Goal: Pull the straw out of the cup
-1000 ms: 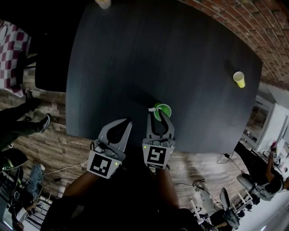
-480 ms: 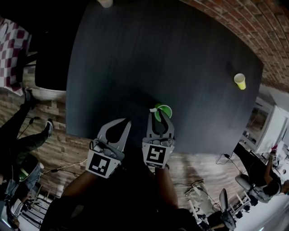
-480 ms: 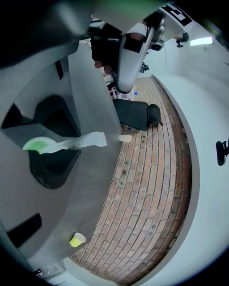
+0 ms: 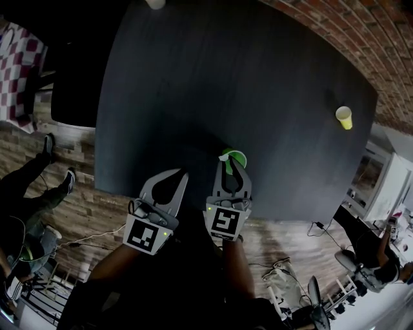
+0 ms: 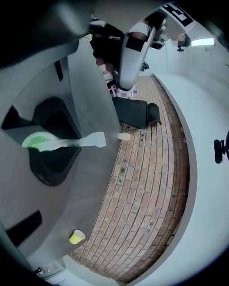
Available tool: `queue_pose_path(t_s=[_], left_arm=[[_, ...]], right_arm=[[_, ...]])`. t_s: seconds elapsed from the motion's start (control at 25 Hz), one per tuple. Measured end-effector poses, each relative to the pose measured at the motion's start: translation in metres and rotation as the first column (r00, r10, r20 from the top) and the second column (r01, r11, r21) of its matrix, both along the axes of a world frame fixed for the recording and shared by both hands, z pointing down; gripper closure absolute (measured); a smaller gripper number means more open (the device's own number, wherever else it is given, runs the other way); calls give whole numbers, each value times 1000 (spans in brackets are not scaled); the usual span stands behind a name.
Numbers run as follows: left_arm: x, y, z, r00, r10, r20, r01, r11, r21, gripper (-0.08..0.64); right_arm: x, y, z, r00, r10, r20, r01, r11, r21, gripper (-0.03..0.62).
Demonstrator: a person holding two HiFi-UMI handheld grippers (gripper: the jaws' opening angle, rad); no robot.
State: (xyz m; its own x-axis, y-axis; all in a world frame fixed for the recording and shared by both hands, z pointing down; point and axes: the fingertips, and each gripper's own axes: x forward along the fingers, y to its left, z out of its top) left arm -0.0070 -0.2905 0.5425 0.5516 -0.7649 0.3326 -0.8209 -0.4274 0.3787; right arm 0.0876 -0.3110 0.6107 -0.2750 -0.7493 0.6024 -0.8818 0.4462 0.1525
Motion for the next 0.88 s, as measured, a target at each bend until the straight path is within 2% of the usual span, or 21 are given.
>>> queue_pose_path(t_s=[0.88], left_arm=[[10,14,-8,1000,-1,13,1,1000,20,555]], right_arm=[[10,5,-14,999,-2,44,-1,998,68,549]])
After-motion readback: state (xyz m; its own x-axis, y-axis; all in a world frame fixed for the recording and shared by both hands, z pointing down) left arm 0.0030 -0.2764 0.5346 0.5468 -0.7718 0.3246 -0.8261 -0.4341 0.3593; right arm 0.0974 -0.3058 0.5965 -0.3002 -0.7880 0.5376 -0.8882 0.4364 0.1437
